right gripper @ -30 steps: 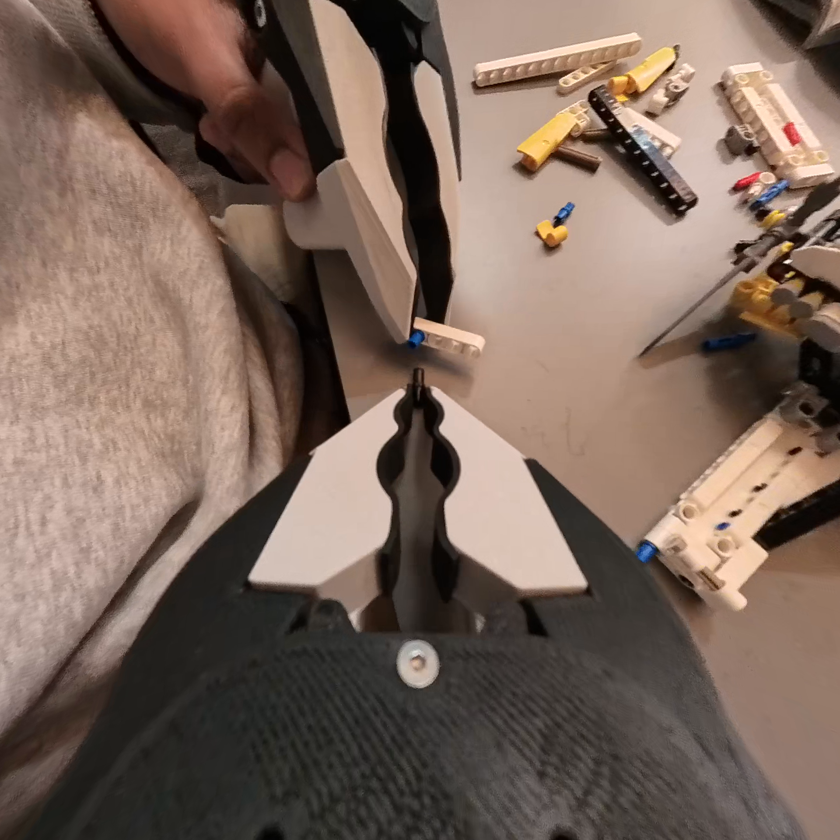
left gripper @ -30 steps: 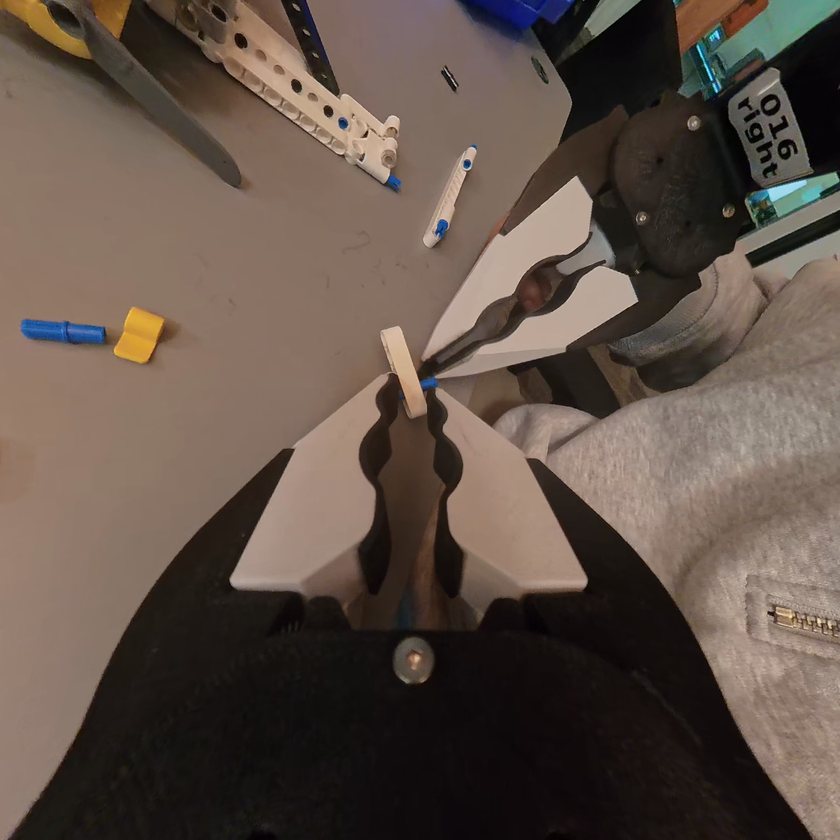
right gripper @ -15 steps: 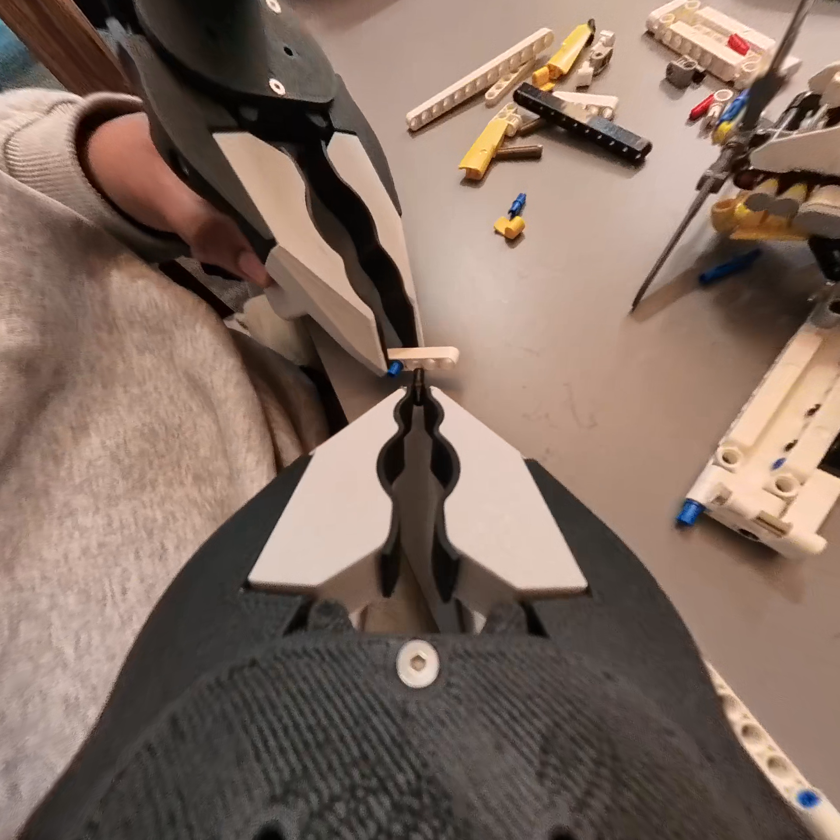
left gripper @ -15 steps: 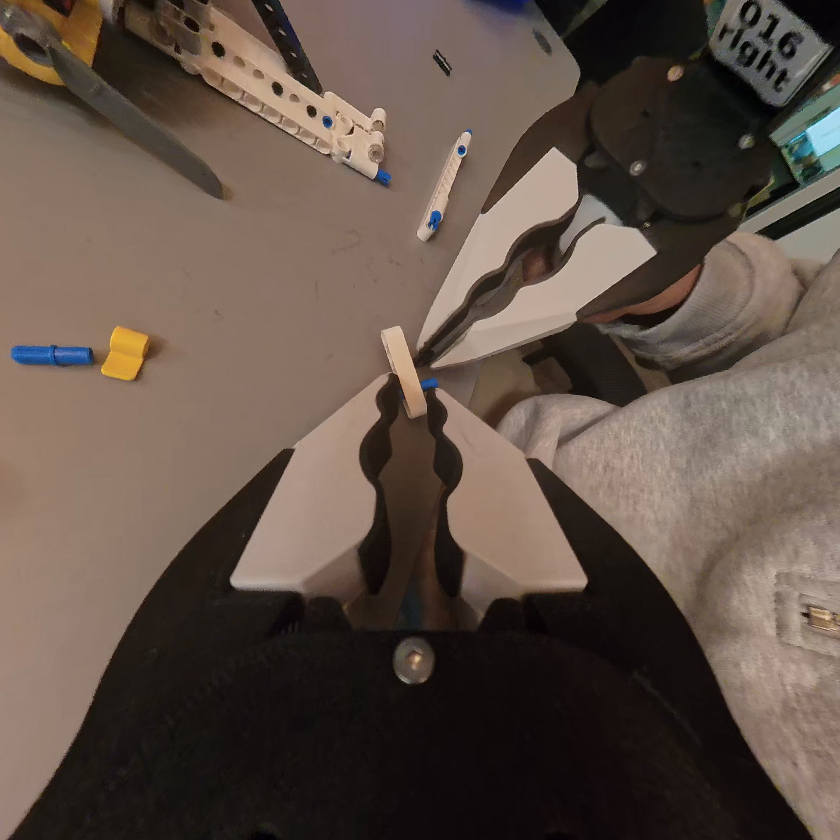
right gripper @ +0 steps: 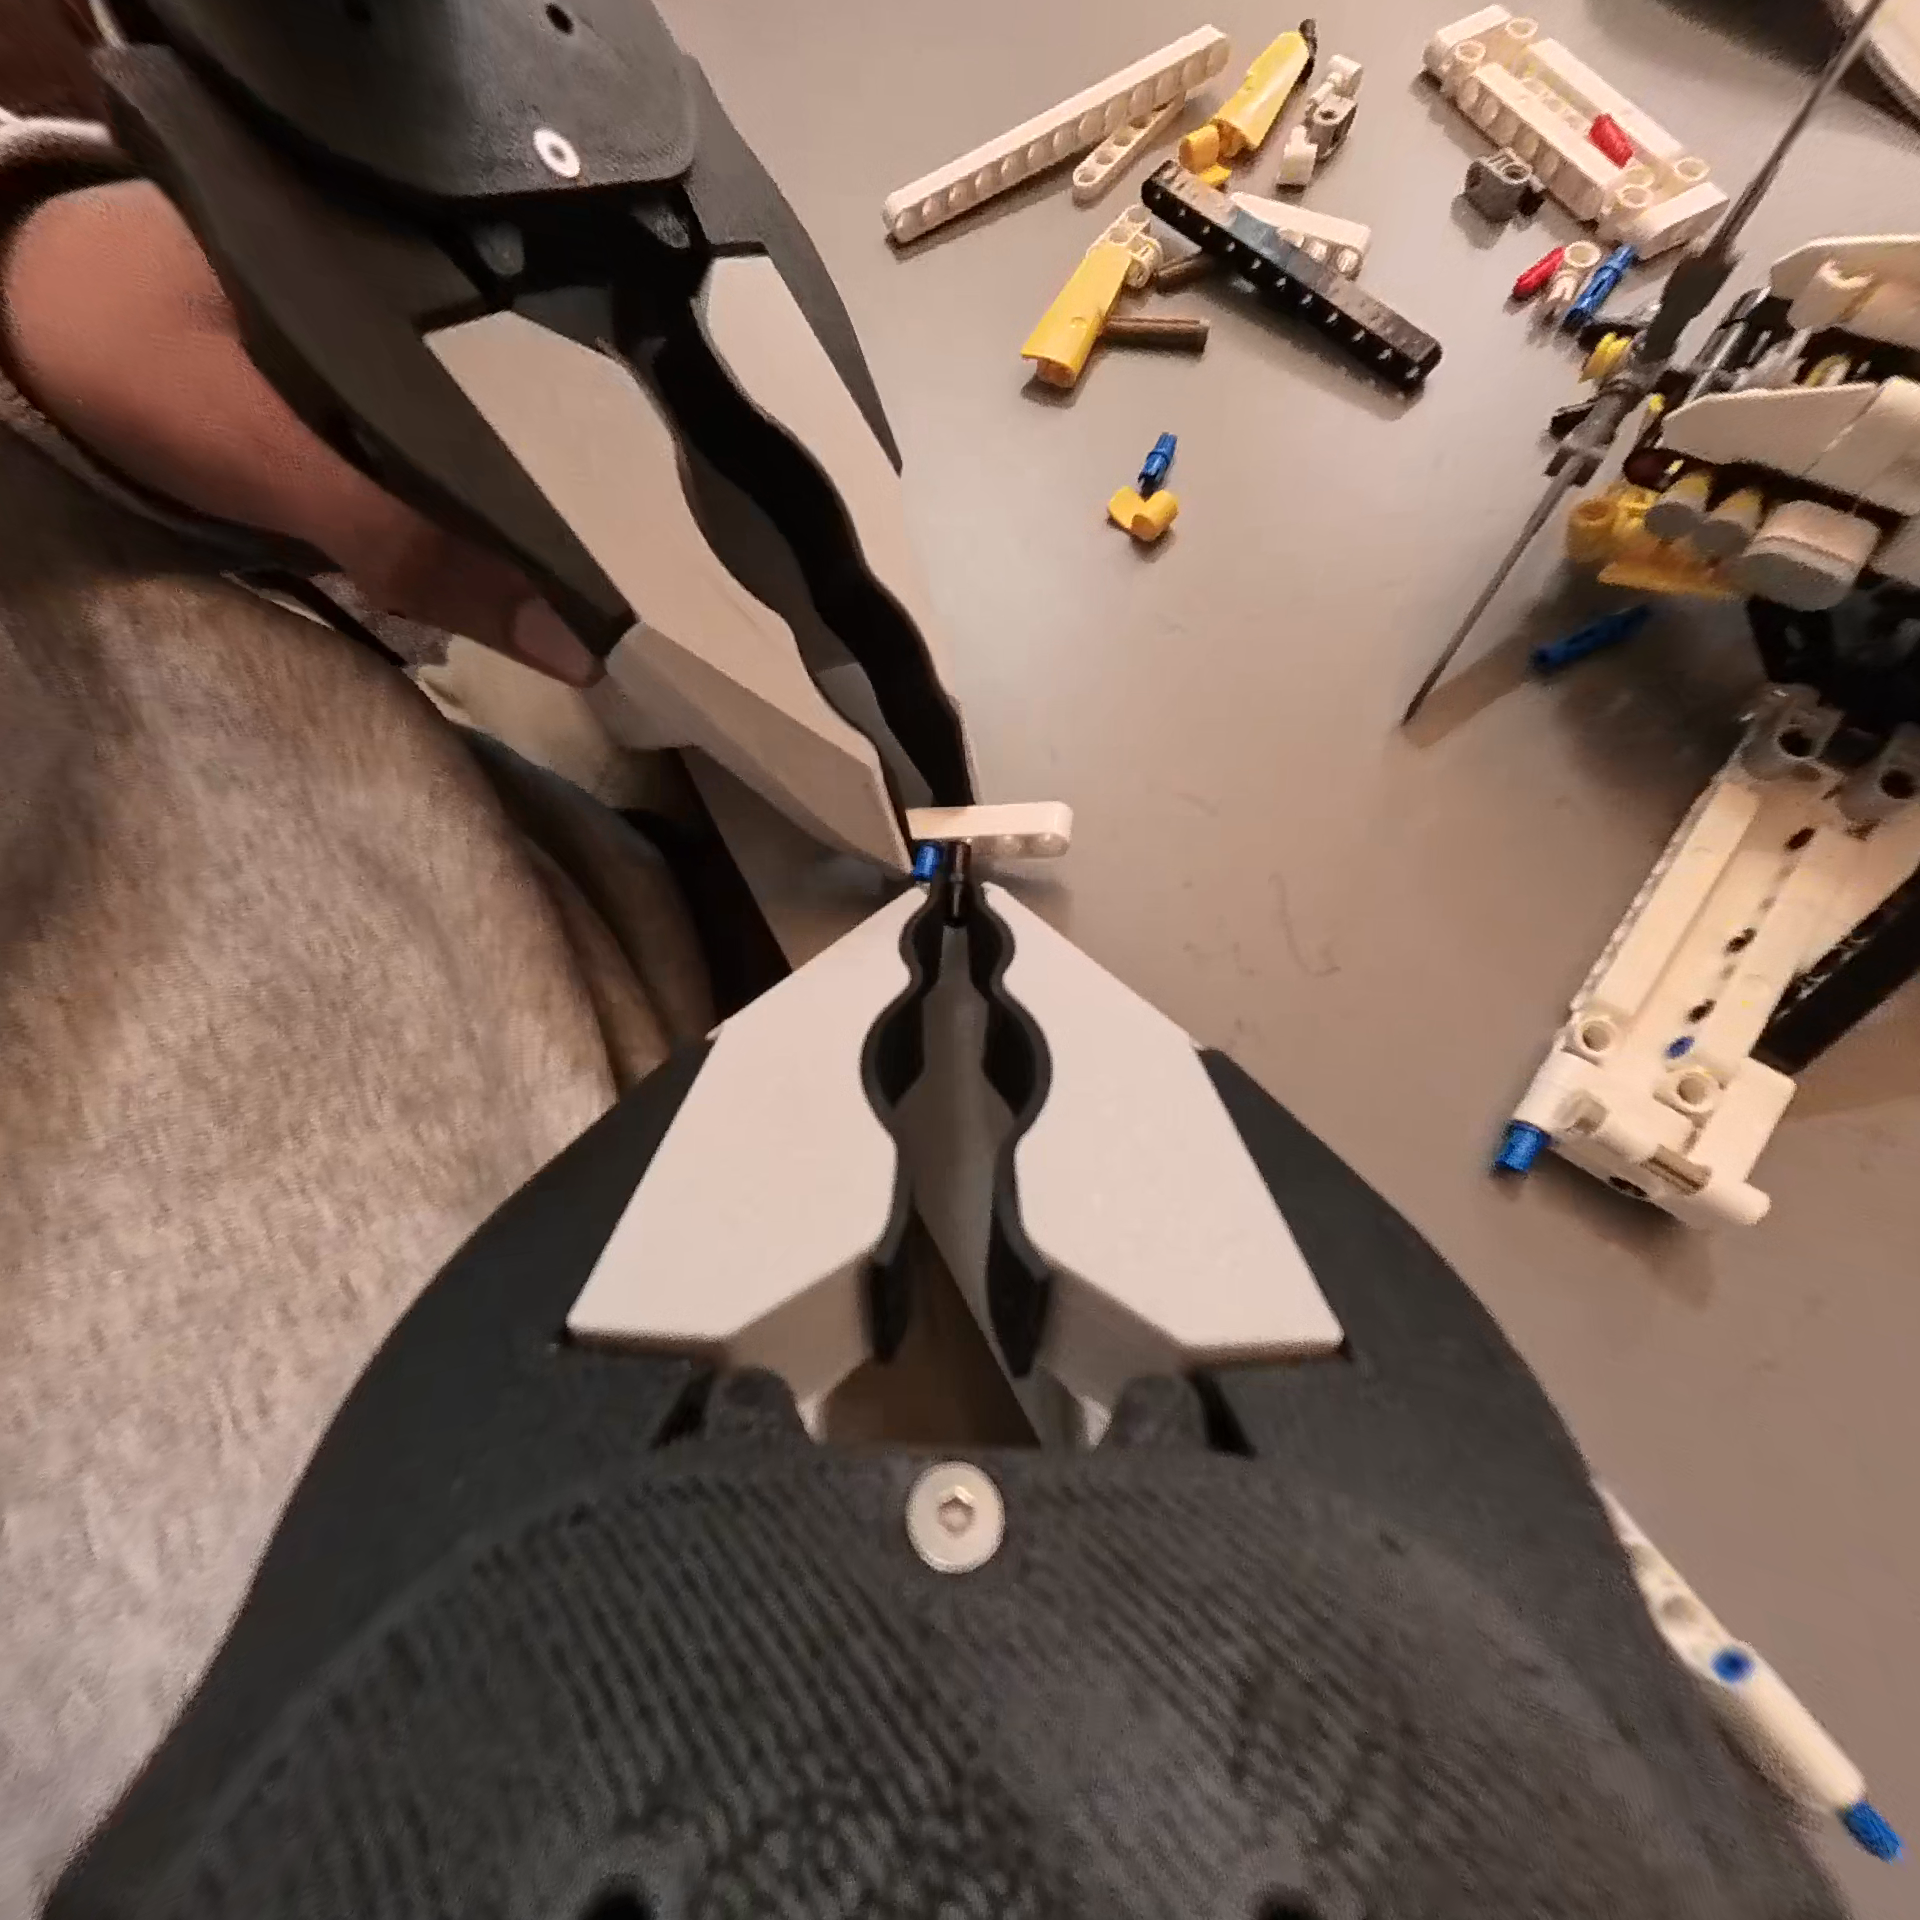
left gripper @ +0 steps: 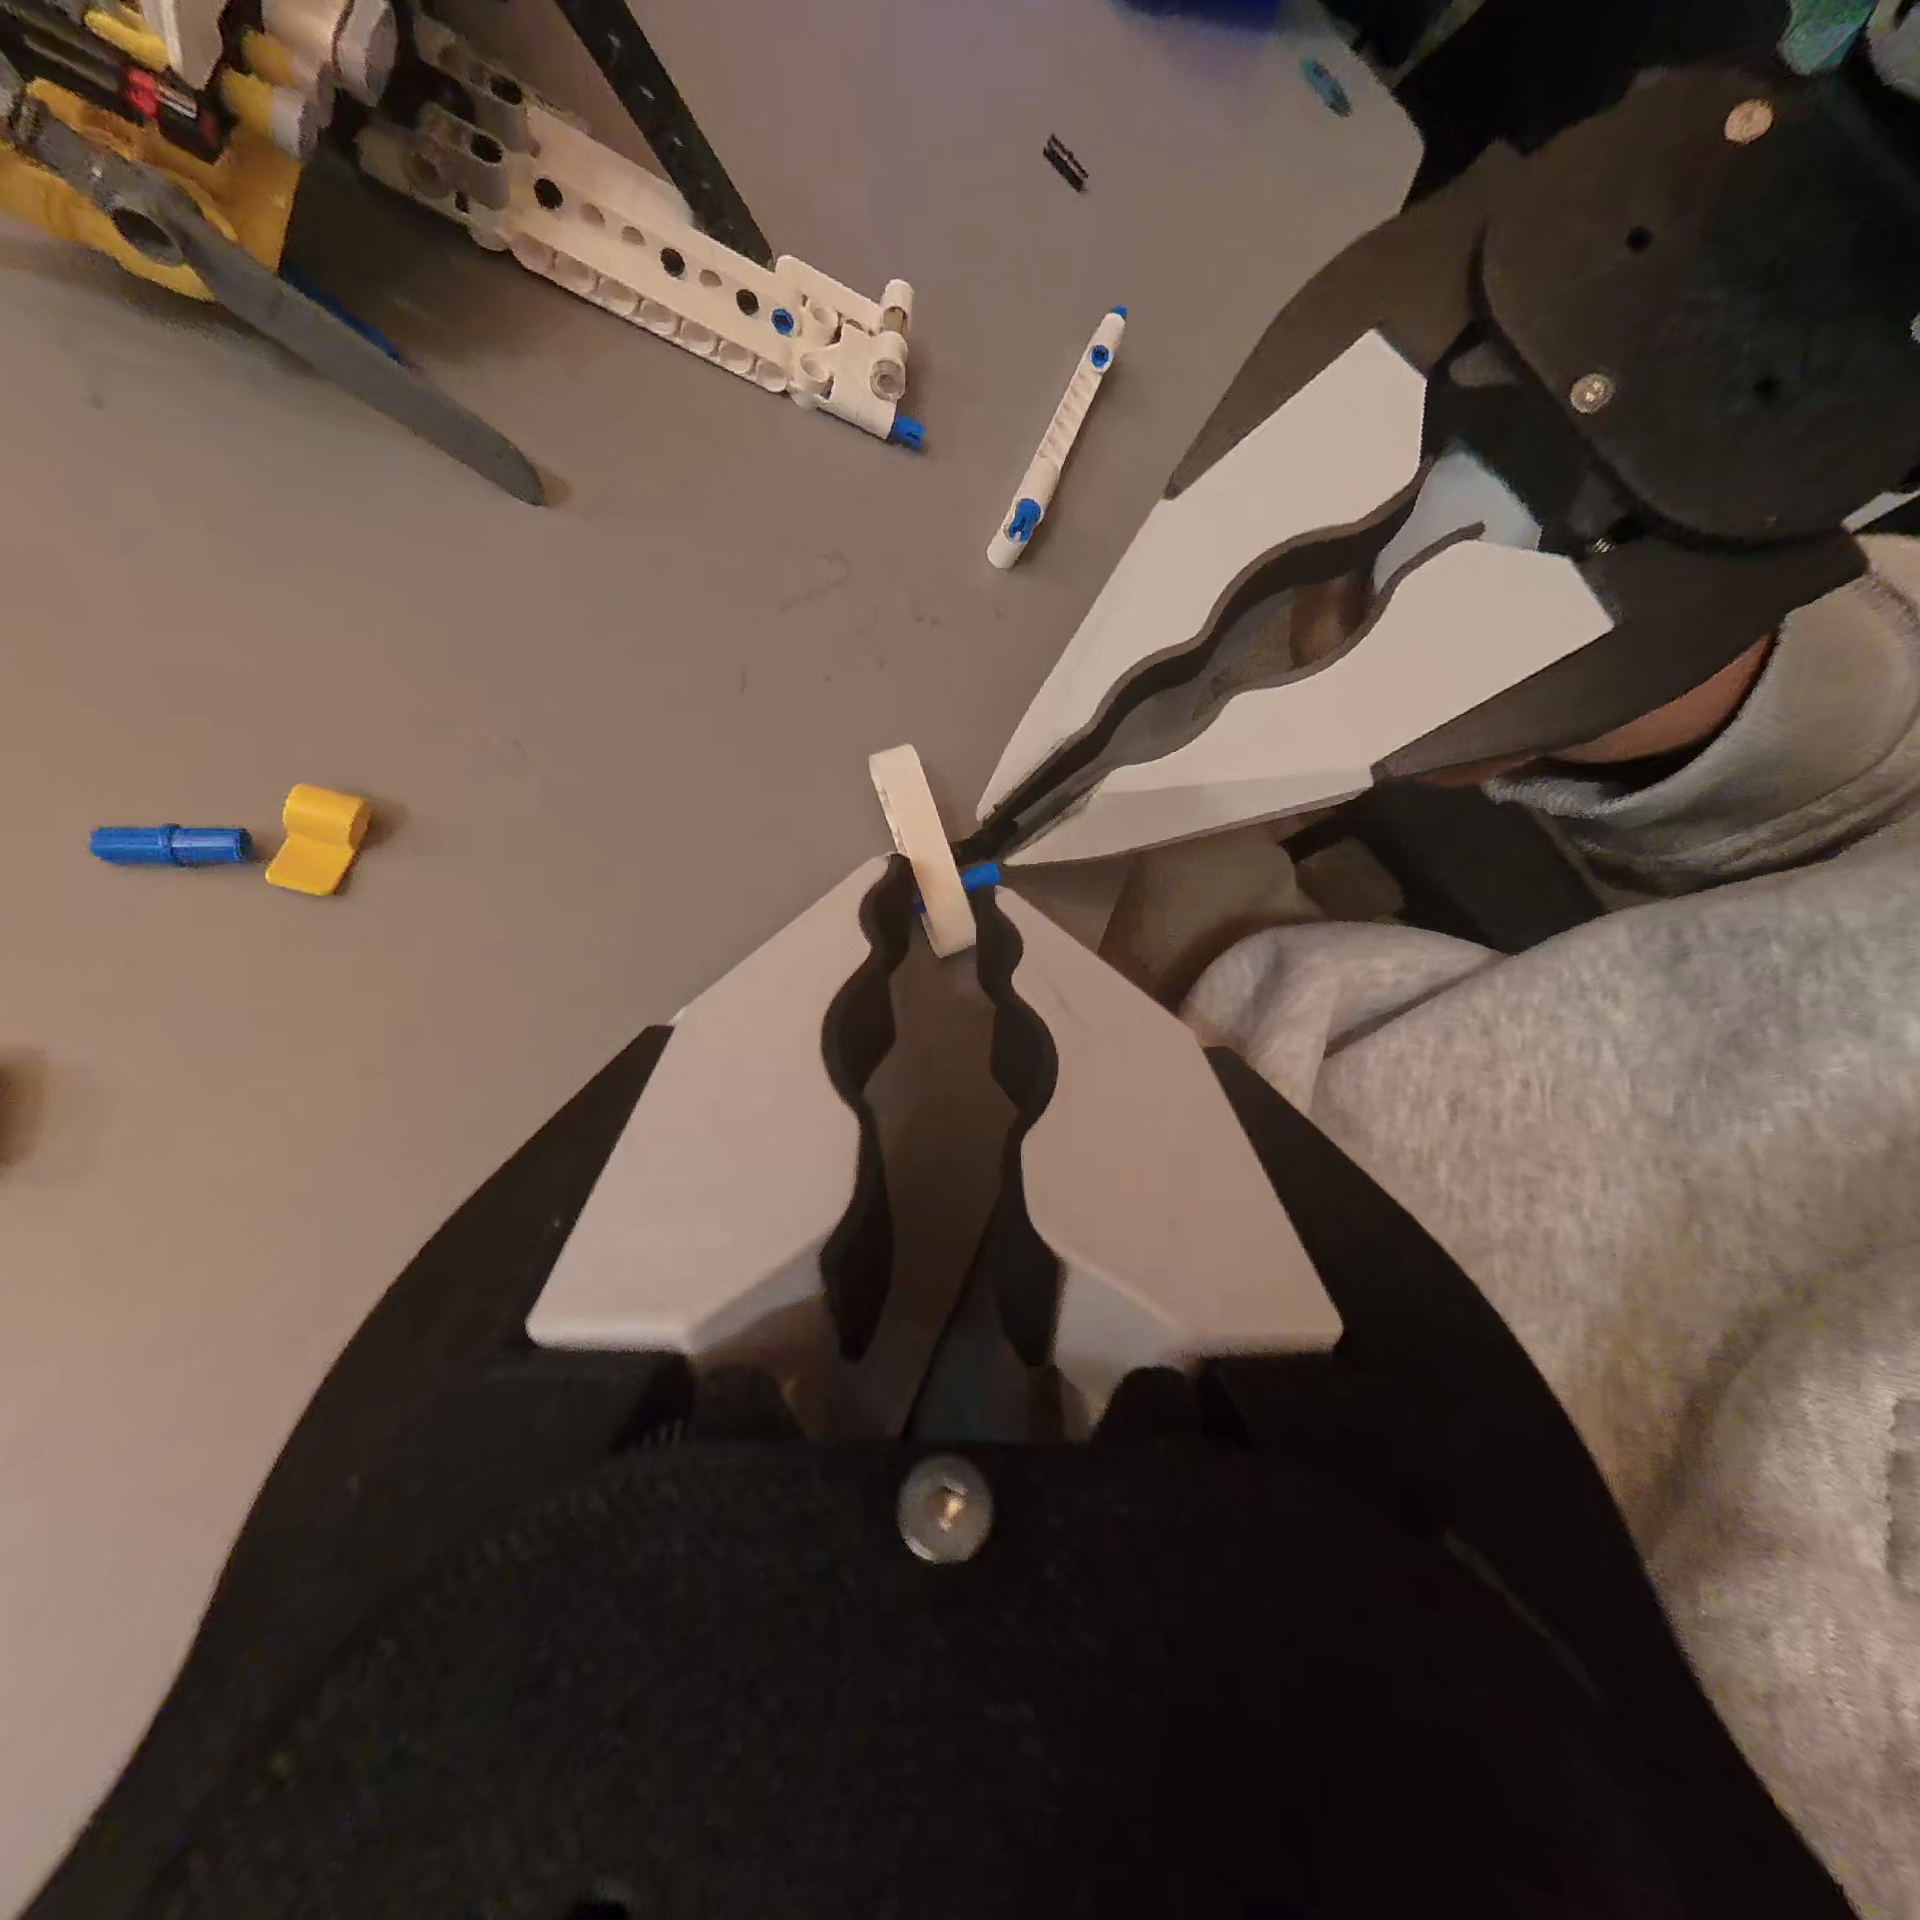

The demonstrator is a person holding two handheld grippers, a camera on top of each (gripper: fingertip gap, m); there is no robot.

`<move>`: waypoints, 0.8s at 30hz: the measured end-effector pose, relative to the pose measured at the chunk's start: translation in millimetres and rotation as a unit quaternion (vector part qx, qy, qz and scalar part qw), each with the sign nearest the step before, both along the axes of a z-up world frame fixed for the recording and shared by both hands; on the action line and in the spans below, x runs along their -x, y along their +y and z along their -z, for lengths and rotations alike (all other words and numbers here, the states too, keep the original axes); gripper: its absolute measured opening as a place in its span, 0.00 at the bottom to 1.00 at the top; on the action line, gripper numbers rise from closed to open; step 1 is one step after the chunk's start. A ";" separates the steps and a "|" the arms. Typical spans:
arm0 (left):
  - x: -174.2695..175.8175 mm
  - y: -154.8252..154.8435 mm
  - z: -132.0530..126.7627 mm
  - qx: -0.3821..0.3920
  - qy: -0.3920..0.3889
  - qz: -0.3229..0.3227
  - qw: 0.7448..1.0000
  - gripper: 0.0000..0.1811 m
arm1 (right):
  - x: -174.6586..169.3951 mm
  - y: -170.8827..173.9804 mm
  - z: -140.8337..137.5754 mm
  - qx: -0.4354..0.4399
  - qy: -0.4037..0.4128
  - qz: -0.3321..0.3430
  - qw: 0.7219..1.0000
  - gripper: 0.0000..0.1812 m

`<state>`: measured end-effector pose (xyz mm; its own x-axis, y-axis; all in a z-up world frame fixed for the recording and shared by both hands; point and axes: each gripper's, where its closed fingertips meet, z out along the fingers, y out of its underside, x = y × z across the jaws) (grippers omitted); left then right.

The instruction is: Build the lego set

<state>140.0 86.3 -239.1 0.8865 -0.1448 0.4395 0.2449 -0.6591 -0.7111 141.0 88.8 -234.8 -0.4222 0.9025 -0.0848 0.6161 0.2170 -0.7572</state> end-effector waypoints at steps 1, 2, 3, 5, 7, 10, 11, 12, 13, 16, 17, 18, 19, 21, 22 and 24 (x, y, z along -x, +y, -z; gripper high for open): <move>0.0 -0.1 -0.1 0.000 -0.002 0.000 1.000 0.06 | -0.3 -0.6 -0.2 0.008 0.001 0.001 1.000 0.02; -0.1 0.0 0.1 0.000 0.001 0.000 1.000 0.06 | -0.2 -1.1 -1.4 0.016 0.005 0.002 1.000 0.02; -0.2 0.0 0.4 0.001 0.005 0.001 1.000 0.06 | -0.2 -1.9 -2.8 0.022 0.010 0.002 1.000 0.02; -0.2 -0.1 0.4 0.000 0.009 0.000 1.000 0.06 | -0.9 -4.2 -5.9 0.031 0.019 -0.004 0.999 0.02; 1.1 0.4 -1.1 -0.004 -0.004 -0.007 1.000 0.06 | -1.6 -4.7 -10.0 0.020 0.040 -0.012 0.999 0.02; 3.1 1.1 -3.1 -0.011 -0.018 -0.016 1.000 0.07 | -1.8 0.7 -12.9 -0.031 0.075 -0.016 0.997 0.02; 2.7 1.0 -3.2 -0.011 -0.016 -0.015 1.000 0.07 | -1.9 1.9 -12.9 -0.049 0.084 -0.019 0.995 0.02; 2.2 1.1 -3.3 -0.011 -0.014 -0.013 1.000 0.07 | -1.9 3.1 -12.8 -0.065 0.091 -0.019 0.994 0.02; 2.2 1.5 -3.9 -0.013 -0.012 -0.016 1.000 0.09 | -2.1 3.2 -12.8 -0.076 0.096 -0.020 0.992 0.02; 6.3 2.6 -7.5 -0.025 -0.004 -0.032 0.999 0.18 | -2.0 3.0 -14.0 -0.085 0.108 -0.019 0.990 0.02; 7.0 2.3 -8.5 -0.028 -0.003 -0.033 0.999 0.18 | -2.0 3.0 -14.9 -0.084 0.112 -0.018 0.990 0.02; 6.3 1.9 -10.6 -0.033 -0.009 -0.031 0.999 0.17 | -1.8 3.2 -16.7 -0.084 0.117 -0.017 0.989 0.02; 4.4 1.8 -14.2 -0.041 -0.024 -0.028 0.998 0.16 | -1.9 2.8 -19.1 -0.084 0.126 -0.019 0.988 0.02; -2.2 1.6 -24.6 -0.057 -0.087 -0.019 0.994 0.14 | -2.4 0.8 -25.3 -0.091 0.147 -0.029 0.985 0.02; -5.6 1.4 -30.3 -0.063 -0.129 -0.013 0.990 0.14 | -2.4 0.6 -27.6 -0.099 0.157 -0.034 0.982 0.02; -10.3 0.6 -38.6 -0.067 -0.204 -0.001 0.977 0.14 | -3.1 0.5 -29.1 -0.119 0.168 -0.043 0.978 0.02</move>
